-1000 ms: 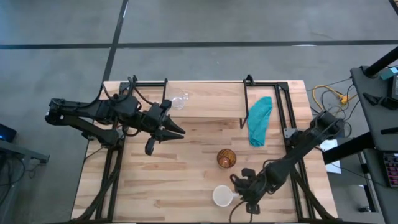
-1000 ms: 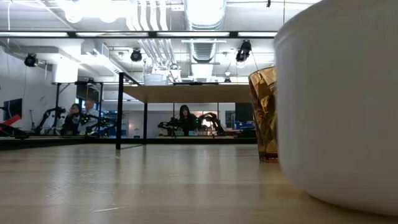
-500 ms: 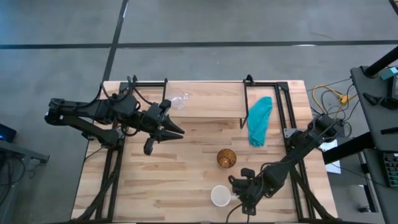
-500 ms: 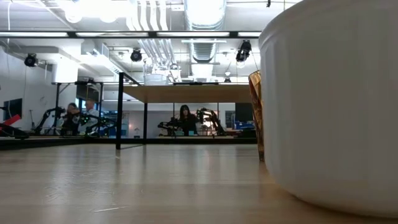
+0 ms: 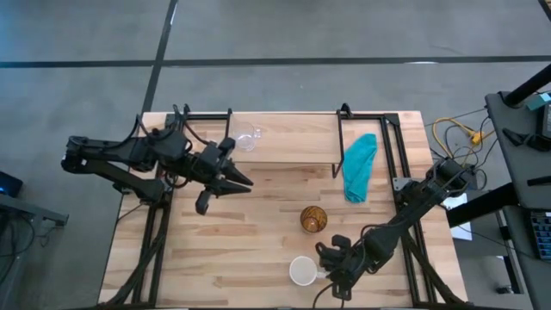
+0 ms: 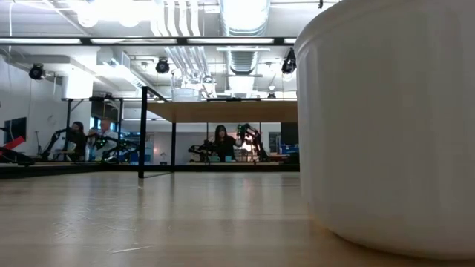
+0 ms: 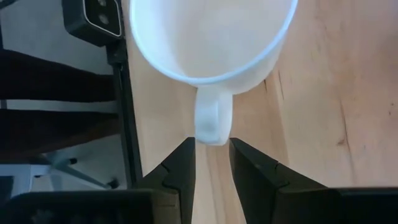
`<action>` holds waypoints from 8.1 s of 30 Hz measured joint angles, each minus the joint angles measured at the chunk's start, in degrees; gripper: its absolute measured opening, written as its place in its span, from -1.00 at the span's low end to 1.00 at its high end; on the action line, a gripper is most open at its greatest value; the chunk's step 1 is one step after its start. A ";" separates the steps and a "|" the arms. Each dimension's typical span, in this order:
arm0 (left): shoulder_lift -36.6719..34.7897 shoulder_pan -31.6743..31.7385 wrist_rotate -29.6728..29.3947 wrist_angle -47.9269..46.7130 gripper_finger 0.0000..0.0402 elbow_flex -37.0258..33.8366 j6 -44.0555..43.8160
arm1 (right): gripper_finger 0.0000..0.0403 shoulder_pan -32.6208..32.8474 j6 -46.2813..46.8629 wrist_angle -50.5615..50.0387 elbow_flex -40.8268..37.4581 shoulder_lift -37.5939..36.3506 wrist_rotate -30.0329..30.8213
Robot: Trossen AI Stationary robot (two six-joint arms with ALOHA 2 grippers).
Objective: Stack small to large cups/mugs on shelf
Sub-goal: Put the white mug on the shelf
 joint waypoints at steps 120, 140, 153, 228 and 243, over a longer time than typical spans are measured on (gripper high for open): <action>10.24 22.66 -12.96 9.89 -0.71 1.26 20.50 | -0.77 -44.14 -33.87 -22.04 22.75 -12.83 8.46; 14.90 26.06 -7.37 9.65 -0.71 1.26 20.41 | -0.77 -51.71 -44.52 -16.39 17.01 -9.73 -4.45; 14.81 28.24 -4.75 7.14 -0.71 0.49 20.31 | -0.77 -56.50 -49.96 -20.70 21.95 -6.29 -5.65; 22.53 30.45 -1.29 1.77 -0.71 -1.82 17.40 | -0.77 -62.16 -68.00 -28.20 25.40 -4.59 -13.75; 22.53 30.45 -1.11 1.75 -0.71 -1.71 17.44 | -0.77 -62.42 -68.38 -26.78 26.51 -1.81 -13.44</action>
